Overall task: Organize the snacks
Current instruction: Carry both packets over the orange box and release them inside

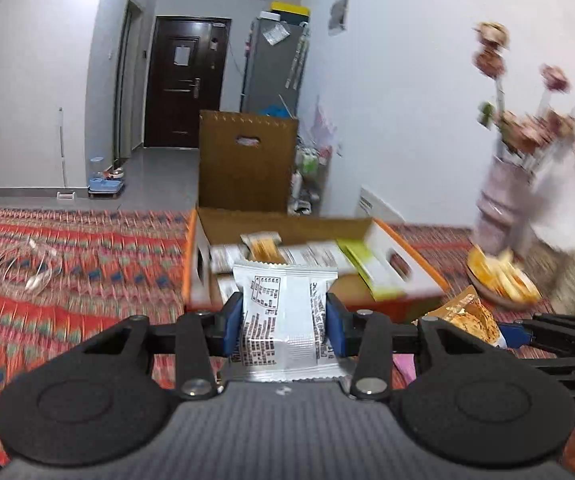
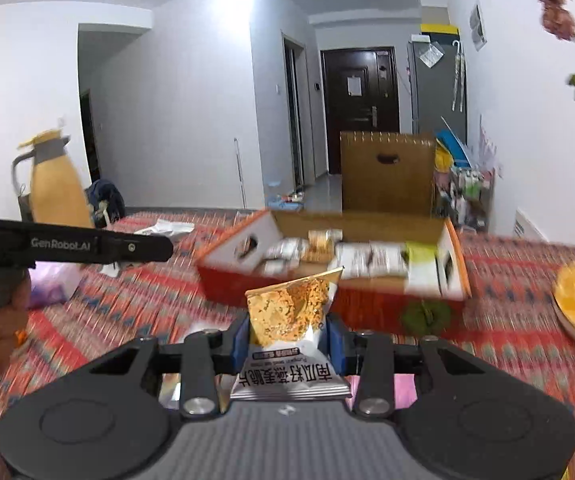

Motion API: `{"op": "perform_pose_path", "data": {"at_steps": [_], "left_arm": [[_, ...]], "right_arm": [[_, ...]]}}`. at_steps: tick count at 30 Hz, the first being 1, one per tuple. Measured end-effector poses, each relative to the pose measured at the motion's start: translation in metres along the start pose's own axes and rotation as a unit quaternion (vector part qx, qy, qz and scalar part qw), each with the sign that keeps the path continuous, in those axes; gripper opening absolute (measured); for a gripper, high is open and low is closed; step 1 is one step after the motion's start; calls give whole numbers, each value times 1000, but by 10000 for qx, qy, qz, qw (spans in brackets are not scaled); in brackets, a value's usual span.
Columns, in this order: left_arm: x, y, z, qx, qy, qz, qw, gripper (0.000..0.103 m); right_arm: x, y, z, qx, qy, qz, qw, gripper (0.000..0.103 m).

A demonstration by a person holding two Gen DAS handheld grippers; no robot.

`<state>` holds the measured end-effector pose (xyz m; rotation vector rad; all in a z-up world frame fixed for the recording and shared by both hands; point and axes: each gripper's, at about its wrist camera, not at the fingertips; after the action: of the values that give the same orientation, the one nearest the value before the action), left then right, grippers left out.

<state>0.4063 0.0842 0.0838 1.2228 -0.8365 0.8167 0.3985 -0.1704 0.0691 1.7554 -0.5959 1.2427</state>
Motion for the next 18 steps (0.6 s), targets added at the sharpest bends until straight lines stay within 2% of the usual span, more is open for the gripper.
{"op": "perform_pose_path", "data": {"at_steps": [6,11,12,14,17,18], "left_arm": [[36,-98,-38,-173,595,-462,9970,43],[35,-159,-48,-122,503,-789,9955,43],[30,-164,-50,-97,466,-854,9952,44],[24,-173,-50,-38,354,-944,9949,53],[25,-171,-55,18,339,-911,9953,56],[27,-168,-58,-6,379,-870,9955,60]], "right_arm": [[56,-113,27,183,-687,-92,9974,39],[71,-204,50,-8,-1228,-613,9905,39],[72,-218,53,-72,-1278,-691,9894,39],[73,-241,58,-61,-1413,-878,9860,40],[72,-260,62,40,-1601,-970,9823,42],[70,-261,63,65,-1641,-945,9819,47]]}}
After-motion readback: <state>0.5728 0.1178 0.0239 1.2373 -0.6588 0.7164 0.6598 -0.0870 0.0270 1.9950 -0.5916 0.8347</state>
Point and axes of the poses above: each gripper's, at about its wrist camera, not at the fingertips, and y roughly against the way its jaws point, z to its right, x to its top
